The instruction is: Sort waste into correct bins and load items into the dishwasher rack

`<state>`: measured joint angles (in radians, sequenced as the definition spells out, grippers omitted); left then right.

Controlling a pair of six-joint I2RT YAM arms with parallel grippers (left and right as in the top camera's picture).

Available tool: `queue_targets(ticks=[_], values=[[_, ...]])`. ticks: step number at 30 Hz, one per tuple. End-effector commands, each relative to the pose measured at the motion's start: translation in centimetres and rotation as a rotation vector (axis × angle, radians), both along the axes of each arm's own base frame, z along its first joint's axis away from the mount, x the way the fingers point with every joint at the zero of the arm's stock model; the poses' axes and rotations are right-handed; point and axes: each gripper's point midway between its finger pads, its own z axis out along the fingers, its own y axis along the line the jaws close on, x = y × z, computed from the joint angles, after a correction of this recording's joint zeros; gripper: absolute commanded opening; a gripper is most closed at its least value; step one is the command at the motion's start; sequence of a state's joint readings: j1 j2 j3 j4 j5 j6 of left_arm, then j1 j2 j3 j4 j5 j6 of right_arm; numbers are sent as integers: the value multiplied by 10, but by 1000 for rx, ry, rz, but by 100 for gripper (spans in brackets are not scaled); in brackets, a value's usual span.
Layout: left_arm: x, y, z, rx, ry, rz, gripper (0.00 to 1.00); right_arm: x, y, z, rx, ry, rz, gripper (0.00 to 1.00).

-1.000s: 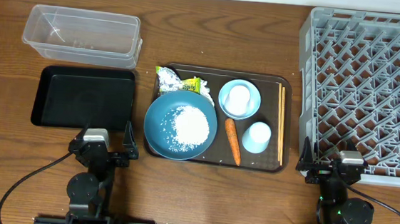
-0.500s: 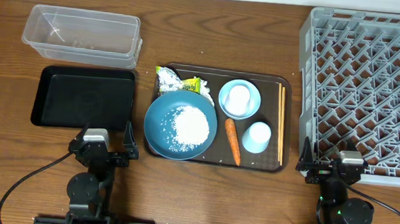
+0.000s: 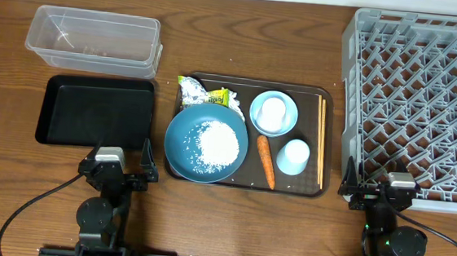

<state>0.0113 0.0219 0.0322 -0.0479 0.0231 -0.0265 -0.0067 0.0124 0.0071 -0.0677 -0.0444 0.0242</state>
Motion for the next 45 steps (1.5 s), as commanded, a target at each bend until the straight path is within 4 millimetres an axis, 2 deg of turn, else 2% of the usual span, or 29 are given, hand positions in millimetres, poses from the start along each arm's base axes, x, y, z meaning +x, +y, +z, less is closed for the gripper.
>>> queue_targets(ticks=[1, 41, 45], values=[[0, 1, -19, -4, 49, 4, 98, 0, 5, -2, -15, 4, 17, 99], [0, 0, -18, -4, 47, 4, 98, 0, 5, -2, -15, 4, 17, 99], [0, -9, -18, -123, 42, -32, 98, 0, 5, -2, -15, 4, 17, 99]])
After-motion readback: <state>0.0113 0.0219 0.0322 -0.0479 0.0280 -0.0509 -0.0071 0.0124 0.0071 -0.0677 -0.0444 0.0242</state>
